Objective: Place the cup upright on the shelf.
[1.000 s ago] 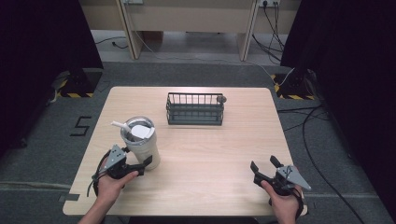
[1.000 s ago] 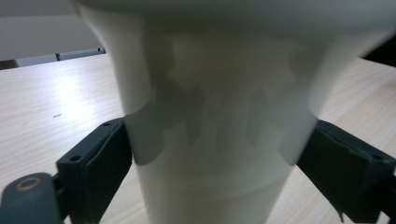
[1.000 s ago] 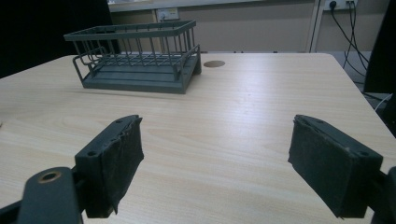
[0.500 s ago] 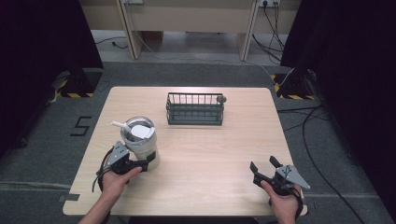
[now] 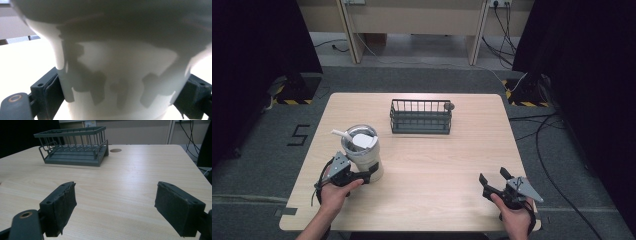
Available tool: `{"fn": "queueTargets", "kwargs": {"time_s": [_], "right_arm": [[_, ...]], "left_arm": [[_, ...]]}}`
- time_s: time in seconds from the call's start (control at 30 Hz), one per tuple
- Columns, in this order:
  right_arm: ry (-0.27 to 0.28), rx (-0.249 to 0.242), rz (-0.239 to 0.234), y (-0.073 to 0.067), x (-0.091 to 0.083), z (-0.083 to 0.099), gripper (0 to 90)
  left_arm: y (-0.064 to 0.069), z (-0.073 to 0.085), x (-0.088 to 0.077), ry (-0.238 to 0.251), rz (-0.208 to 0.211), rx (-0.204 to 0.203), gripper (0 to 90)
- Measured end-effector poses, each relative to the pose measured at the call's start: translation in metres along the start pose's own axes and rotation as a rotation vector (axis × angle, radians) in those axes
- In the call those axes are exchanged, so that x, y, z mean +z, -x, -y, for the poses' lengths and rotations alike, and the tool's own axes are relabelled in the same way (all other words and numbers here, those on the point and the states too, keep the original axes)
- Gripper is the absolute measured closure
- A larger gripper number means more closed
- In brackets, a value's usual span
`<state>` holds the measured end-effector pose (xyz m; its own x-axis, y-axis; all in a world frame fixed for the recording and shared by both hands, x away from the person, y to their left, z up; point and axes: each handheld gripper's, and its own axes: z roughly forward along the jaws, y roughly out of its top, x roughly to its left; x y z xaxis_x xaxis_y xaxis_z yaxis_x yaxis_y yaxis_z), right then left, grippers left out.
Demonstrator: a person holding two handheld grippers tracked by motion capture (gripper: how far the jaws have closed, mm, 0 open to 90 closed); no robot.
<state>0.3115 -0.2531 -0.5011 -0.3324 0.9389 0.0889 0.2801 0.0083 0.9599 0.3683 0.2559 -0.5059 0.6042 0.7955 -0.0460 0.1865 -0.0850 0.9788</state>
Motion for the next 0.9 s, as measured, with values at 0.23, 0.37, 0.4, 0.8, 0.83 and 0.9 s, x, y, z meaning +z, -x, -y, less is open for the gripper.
{"fn": "queueTargets", "kwargs": {"time_s": [0.23, 0.37, 0.4, 0.8, 0.83, 0.9], "right_arm": [[0.006, 0.001, 0.004, 0.0007, -0.0005, -0.0006, 17.4], [0.004, 0.0, 0.003, 0.0006, -0.0003, -0.0004, 17.4], [0.004, 0.003, 0.002, 0.0005, -0.0003, -0.0004, 17.3], [0.004, 0.002, 0.004, 0.0007, 0.0002, -0.0001, 17.2], [0.003, 0.002, 0.004, 0.0007, 0.0003, 0.0, 17.2], [0.003, 0.005, 0.004, 0.0004, 0.0004, 0.0001, 17.1]], "left_arm": [[-0.0008, -0.0015, -0.0005, -0.012, 0.007, 0.007, 10.7], [-0.0008, -0.0023, -0.0009, -0.015, 0.01, 0.011, 10.7], [-0.0007, -0.0027, -0.001, -0.018, 0.011, 0.012, 10.7], [-0.0023, -0.0079, -0.0037, -0.009, 0.015, 0.009, 10.8], [-0.0028, -0.0087, -0.0041, -0.006, 0.013, 0.007, 10.8], [-0.0033, -0.009, -0.0047, -0.008, 0.012, 0.011, 10.8]]}}
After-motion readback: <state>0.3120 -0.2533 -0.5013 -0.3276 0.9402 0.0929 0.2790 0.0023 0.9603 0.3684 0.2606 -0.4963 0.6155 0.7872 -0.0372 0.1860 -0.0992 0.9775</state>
